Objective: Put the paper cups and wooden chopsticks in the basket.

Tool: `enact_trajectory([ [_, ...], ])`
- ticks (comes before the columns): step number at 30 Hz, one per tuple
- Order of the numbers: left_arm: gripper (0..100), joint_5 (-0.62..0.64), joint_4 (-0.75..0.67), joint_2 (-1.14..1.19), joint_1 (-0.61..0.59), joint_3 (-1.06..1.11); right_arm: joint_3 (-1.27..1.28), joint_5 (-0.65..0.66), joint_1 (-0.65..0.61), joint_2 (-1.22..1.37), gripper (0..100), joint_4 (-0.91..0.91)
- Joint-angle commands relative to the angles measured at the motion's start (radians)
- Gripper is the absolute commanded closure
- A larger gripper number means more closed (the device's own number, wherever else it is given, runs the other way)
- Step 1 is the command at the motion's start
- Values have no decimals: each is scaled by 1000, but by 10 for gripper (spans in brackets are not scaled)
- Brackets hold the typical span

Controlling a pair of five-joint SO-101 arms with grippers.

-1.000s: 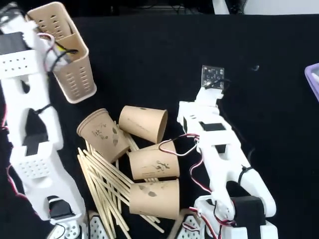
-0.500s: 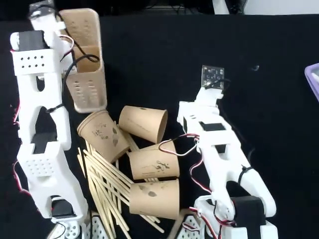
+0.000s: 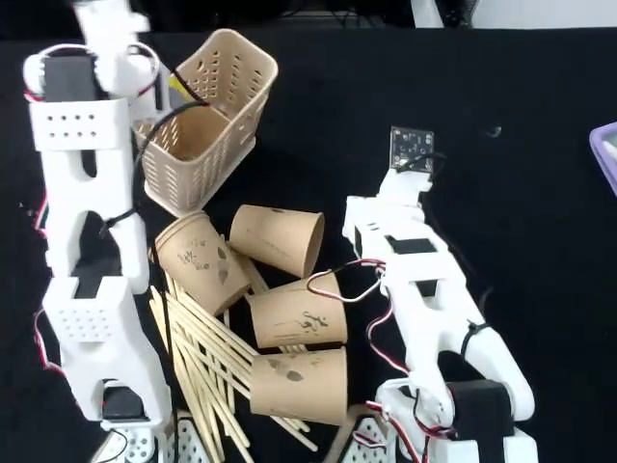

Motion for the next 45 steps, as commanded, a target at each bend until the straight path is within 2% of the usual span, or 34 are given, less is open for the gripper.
enact_trajectory([
  [1, 750, 110, 2, -57, -47, 7, -53, -6, -14, 4, 847, -20],
  [7, 747, 101, 3, -129, -105, 173, -53, -6, -15, 4, 847, -20],
  [16, 749, 110, -3, -319, -79, 458, -50, -6, -15, 4, 847, -20],
  [21, 754, 107, -130, -301, -74, 627, -48, -6, -15, 4, 847, -20],
  [24, 830, 101, -204, -301, -76, 633, -48, -6, -15, 4, 847, -20],
  [27, 977, 101, -281, -301, -71, 633, -48, 6, -15, 4, 847, -20],
  [31, 959, 101, -318, -301, -51, 633, -48, 69, -17, 4, 847, -20],
  [45, 931, 32, -334, -292, 122, 610, -48, 69, -17, -4, 847, -12],
])
